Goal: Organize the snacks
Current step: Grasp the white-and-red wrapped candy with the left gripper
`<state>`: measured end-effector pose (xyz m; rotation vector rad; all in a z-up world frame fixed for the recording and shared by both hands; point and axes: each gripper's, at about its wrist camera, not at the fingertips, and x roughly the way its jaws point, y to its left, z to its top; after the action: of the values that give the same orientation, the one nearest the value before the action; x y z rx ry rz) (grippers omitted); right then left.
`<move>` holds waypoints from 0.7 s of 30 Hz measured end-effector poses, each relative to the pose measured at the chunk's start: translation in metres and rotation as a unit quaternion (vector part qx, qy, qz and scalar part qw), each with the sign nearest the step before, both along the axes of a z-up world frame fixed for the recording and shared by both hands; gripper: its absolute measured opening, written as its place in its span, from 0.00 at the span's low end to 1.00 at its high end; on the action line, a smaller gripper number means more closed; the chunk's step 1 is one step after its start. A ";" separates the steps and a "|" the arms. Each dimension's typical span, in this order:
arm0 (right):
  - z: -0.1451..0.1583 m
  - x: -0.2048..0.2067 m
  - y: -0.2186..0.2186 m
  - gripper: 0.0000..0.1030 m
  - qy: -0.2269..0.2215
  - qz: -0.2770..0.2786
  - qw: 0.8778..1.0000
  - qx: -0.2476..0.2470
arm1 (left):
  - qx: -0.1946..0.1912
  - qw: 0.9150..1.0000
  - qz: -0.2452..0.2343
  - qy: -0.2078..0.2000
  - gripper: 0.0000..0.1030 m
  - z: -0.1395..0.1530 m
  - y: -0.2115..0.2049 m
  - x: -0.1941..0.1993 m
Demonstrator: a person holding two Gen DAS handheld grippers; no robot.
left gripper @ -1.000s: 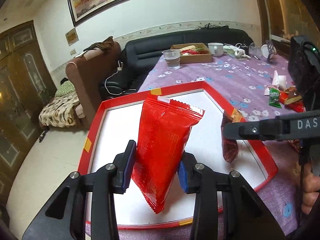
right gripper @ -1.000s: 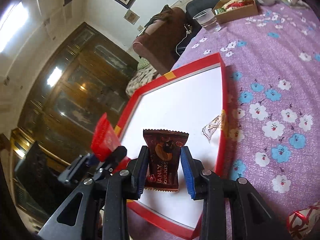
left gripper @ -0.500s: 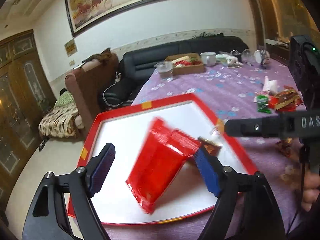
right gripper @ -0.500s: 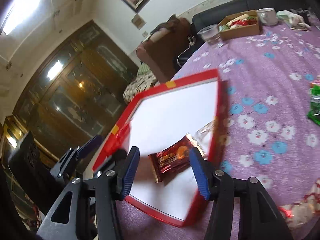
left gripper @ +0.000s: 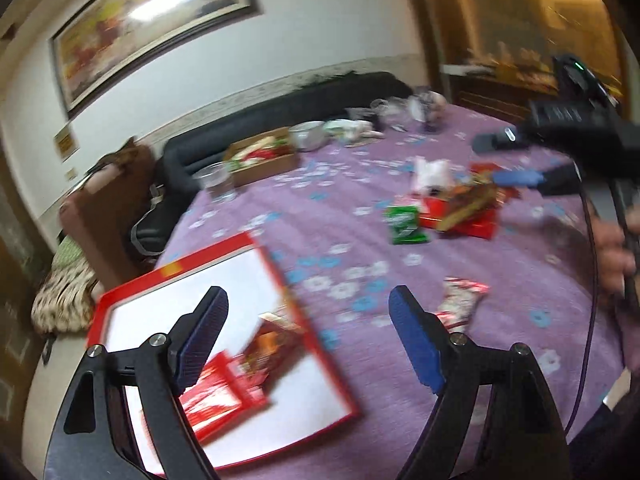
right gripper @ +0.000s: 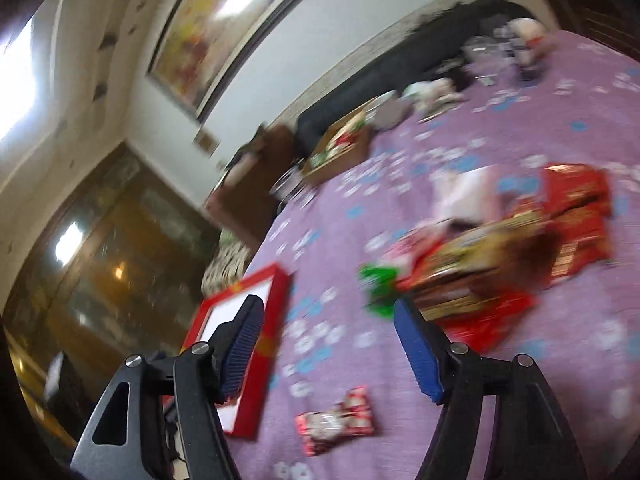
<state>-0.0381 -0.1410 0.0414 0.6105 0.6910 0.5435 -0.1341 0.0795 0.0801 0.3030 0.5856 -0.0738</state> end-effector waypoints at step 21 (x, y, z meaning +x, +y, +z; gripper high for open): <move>-0.046 0.070 -0.055 0.68 0.146 -0.064 0.985 0.068 | 0.043 0.991 -0.101 0.079 0.80 -0.034 -0.080 0.032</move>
<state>0.0321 -0.1955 -0.0043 0.8674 0.8881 0.3862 -0.1016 -0.0006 0.0460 0.4420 0.7155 -0.2695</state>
